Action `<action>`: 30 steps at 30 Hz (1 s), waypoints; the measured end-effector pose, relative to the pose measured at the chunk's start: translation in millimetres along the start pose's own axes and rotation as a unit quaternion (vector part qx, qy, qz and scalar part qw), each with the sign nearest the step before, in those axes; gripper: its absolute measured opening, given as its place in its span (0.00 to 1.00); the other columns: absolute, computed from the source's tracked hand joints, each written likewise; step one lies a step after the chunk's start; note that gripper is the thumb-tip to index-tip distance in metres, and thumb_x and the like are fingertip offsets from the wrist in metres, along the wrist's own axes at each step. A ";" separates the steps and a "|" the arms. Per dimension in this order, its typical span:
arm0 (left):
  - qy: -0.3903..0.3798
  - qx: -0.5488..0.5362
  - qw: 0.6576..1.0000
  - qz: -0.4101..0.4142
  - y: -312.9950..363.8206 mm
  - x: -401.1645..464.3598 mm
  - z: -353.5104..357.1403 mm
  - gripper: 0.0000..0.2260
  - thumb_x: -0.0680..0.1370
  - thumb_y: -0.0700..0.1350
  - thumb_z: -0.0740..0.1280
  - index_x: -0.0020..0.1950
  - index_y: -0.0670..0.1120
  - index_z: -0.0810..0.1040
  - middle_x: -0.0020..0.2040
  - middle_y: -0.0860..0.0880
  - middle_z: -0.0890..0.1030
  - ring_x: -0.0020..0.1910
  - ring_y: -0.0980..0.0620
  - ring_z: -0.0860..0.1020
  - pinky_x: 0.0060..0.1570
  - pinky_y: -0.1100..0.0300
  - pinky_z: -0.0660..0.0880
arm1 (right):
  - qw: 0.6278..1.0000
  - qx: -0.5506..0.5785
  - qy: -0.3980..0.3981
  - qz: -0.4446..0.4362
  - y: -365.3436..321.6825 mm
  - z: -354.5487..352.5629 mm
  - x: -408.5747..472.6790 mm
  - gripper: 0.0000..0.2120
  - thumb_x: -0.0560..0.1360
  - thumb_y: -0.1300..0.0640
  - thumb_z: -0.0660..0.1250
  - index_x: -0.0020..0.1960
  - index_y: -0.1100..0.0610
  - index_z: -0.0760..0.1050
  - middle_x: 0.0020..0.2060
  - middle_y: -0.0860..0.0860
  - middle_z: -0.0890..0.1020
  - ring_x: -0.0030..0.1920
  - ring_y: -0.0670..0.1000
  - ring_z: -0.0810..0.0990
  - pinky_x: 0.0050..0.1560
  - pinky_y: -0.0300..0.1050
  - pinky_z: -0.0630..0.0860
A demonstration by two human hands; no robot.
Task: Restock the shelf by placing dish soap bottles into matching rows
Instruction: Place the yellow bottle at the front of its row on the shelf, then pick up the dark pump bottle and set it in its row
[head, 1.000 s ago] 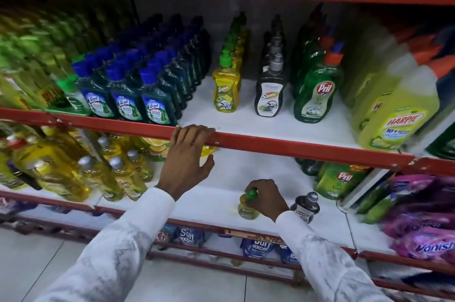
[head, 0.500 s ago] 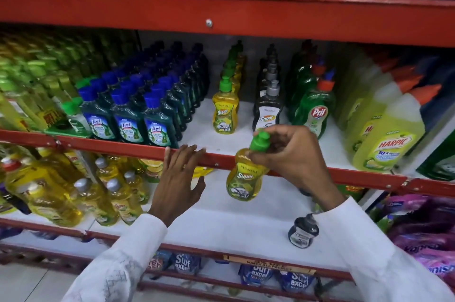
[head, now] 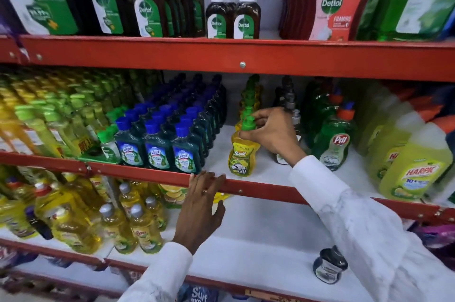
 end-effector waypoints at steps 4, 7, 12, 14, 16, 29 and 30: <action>0.001 -0.003 1.000 0.000 -1.0 -0.3 0.6 0.29 0.73 0.45 0.69 0.74 0.54 0.67 0.69 0.48 0.72 0.74 0.47 0.66 0.80 0.50 0.53 | 1.000 -0.019 0.010 0.009 7.7 14.5 5.4 0.26 0.59 0.52 0.84 0.54 0.59 0.83 0.47 0.53 0.86 0.46 0.49 0.84 0.46 0.39 0.79; 0.002 -0.003 1.000 0.001 -0.8 0.2 0.7 0.28 0.73 0.46 0.68 0.74 0.54 0.68 0.69 0.48 0.72 0.74 0.46 0.65 0.80 0.49 0.53 | 1.000 -0.027 -0.006 0.008 6.0 19.3 9.1 0.25 0.61 0.54 0.83 0.55 0.59 0.82 0.46 0.51 0.84 0.45 0.47 0.82 0.46 0.37 0.76; 0.011 0.025 1.000 -0.007 2.0 -0.2 3.4 0.28 0.73 0.48 0.69 0.73 0.52 0.69 0.69 0.46 0.73 0.75 0.42 0.67 0.78 0.37 0.59 | 0.999 -0.035 -0.035 -0.009 7.6 25.8 9.7 0.27 0.64 0.53 0.82 0.61 0.57 0.80 0.50 0.51 0.85 0.45 0.46 0.81 0.49 0.37 0.77; 0.016 0.046 0.999 -0.005 8.8 -1.1 5.7 0.28 0.73 0.50 0.68 0.73 0.52 0.69 0.69 0.46 0.73 0.74 0.41 0.67 0.77 0.35 0.61 | 0.999 -0.035 -0.031 -0.023 8.6 23.3 6.4 0.27 0.65 0.53 0.82 0.62 0.55 0.79 0.53 0.52 0.85 0.42 0.44 0.80 0.49 0.37 0.77; 0.032 0.054 0.998 0.014 22.4 -2.2 7.7 0.26 0.73 0.51 0.67 0.72 0.51 0.70 0.69 0.46 0.74 0.73 0.40 0.68 0.75 0.35 0.62 | 0.998 -0.042 -0.018 -0.044 8.8 14.3 -3.6 0.28 0.66 0.52 0.81 0.64 0.53 0.78 0.56 0.51 0.85 0.36 0.39 0.76 0.48 0.37 0.75; 0.051 0.037 0.988 0.138 139.6 9.2 68.2 0.25 0.76 0.51 0.67 0.73 0.48 0.71 0.70 0.44 0.76 0.71 0.39 0.71 0.74 0.34 0.63 | 0.967 -0.164 0.193 -0.001 198.8 -103.2 -172.4 0.16 0.71 0.61 0.70 0.58 0.54 0.79 0.54 0.51 0.81 0.54 0.51 0.77 0.60 0.43 0.73; 0.051 0.042 0.989 0.131 140.9 9.5 70.9 0.26 0.76 0.51 0.67 0.73 0.48 0.71 0.69 0.44 0.76 0.71 0.39 0.71 0.74 0.34 0.61 | 0.968 -0.143 0.201 0.033 220.6 -109.3 -179.3 0.16 0.70 0.61 0.71 0.57 0.54 0.79 0.52 0.50 0.81 0.51 0.51 0.78 0.57 0.43 0.75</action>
Point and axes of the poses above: each hand's wrist, its own x-axis towards the middle knuckle, its own z-axis out of the palm, y = z × x, the point moved 8 cm from there along x, towards the middle knuckle
